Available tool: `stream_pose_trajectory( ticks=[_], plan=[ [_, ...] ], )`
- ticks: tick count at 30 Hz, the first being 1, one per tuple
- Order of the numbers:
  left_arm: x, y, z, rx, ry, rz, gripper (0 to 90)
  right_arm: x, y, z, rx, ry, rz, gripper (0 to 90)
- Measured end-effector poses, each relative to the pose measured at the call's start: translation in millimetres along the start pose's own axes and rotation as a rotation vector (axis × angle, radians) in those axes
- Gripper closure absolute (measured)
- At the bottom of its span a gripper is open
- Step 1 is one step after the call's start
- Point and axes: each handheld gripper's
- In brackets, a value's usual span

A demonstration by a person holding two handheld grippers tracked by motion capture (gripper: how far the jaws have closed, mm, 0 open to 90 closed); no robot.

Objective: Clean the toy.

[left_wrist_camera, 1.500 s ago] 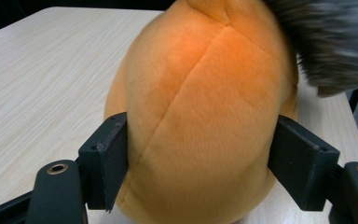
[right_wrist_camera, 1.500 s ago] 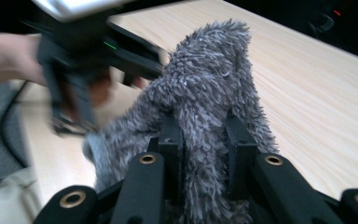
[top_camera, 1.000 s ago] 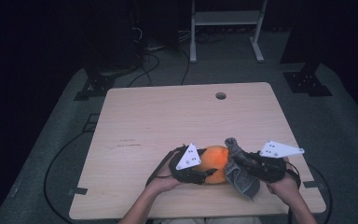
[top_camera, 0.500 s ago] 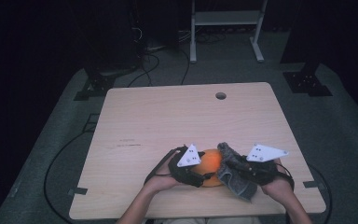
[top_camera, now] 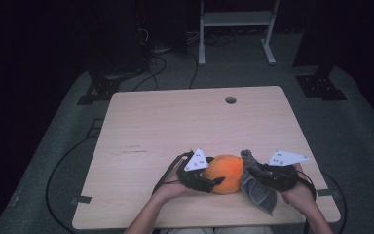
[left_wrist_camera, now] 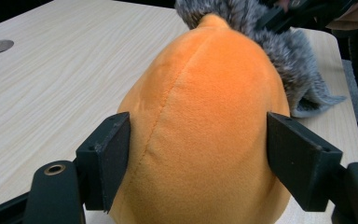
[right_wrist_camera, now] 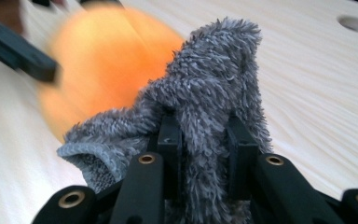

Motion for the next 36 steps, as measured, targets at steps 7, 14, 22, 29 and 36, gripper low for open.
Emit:
stream_pose_trajectory(
  ticks=[7, 14, 22, 29, 36],
  plan=[
    [0.4, 3.7, -8.2, -0.009, 0.049, 0.014, 25.2, 25.4, -17.5, 18.3, 0.028, -0.054, -0.104, 71.8],
    [1.2, -5.0, 0.1, -0.060, 0.009, -0.028, 15.9, 18.8, -8.9, 23.1, 0.039, -0.077, -0.065, 72.0],
    [-2.1, 3.8, -2.8, -0.037, 0.012, 0.008, 20.3, 7.2, -11.2, 2.8, -0.012, -0.046, -0.010, 72.2],
    [-1.8, 6.9, -7.0, -0.029, 0.036, 0.004, 20.7, 23.1, -27.6, 17.3, 0.024, -0.079, -0.094, 72.3],
    [-2.2, -3.2, 1.3, -0.061, 0.008, -0.071, 12.4, 19.9, -12.9, 22.5, 0.060, -0.087, -0.060, 72.3]
  ],
)
Point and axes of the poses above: each handheld gripper's, and its own axes: y roughly forward along the jaws, x roughly out of its top, z roughly to its left
